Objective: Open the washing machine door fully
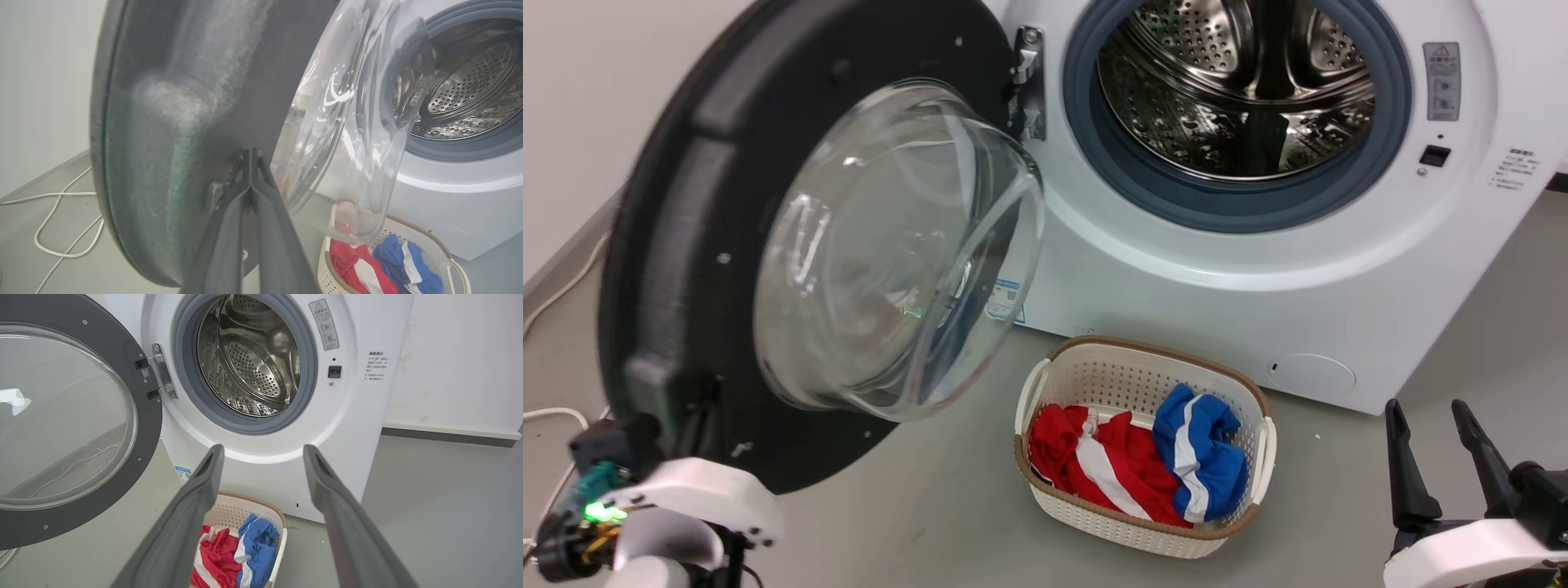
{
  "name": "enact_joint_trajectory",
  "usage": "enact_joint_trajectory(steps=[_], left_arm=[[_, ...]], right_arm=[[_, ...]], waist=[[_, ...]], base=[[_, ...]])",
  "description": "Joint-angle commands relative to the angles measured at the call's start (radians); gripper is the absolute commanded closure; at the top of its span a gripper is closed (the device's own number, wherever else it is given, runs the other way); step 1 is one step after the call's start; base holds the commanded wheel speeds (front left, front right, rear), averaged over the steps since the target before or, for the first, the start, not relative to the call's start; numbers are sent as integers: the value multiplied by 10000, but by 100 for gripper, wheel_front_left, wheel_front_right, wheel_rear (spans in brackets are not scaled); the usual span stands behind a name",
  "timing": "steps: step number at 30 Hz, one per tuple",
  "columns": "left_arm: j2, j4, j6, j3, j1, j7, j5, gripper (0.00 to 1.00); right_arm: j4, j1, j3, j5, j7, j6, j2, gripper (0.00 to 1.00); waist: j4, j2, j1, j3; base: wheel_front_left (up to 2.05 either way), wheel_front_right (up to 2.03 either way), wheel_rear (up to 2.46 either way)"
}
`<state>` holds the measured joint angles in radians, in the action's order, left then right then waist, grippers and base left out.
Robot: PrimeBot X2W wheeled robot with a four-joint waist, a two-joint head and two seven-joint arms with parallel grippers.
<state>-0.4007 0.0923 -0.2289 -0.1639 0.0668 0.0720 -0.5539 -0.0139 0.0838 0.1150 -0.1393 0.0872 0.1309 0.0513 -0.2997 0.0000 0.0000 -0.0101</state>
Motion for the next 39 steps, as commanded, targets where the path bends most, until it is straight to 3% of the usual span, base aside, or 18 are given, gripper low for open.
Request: enact_joint_trajectory(steps=[1,11,12,21,31,39], left_arm=[[-233,271,-61,363,347,126,-130,100],[-992,2383,460,1447,1668,470,-843,100],[-1299,3136,685,1627,2167,531,-946,100],[-1880,5642,1474,1824,3547,996,-1142,100],[-1609,6745,1887,1559,4275,1572,-983,100],[-655,5517,1675,1562,2800,1912,-747,100]], right_arm=[[-78,-79,8,87,-42,-3,-19,0],[-276,-323,41,197,-140,-3,-21,0],[-277,-435,17,195,-166,-3,-19,0],[-170,-546,59,208,-177,-3,-19,0],[-129,-544,110,247,-171,-3,-20,0],[106,-97,160,-24,-66,-3,-21,0]], waist=[[213,0,0,-156],[603,0,0,-622],[654,0,0,-737],[713,0,0,-857],[664,0,0,-740],[573,0,0,-53]], base=[[0,0,0],[0,0,0],[0,0,0],[0,0,0],[0,0,0],[0,0,0]])
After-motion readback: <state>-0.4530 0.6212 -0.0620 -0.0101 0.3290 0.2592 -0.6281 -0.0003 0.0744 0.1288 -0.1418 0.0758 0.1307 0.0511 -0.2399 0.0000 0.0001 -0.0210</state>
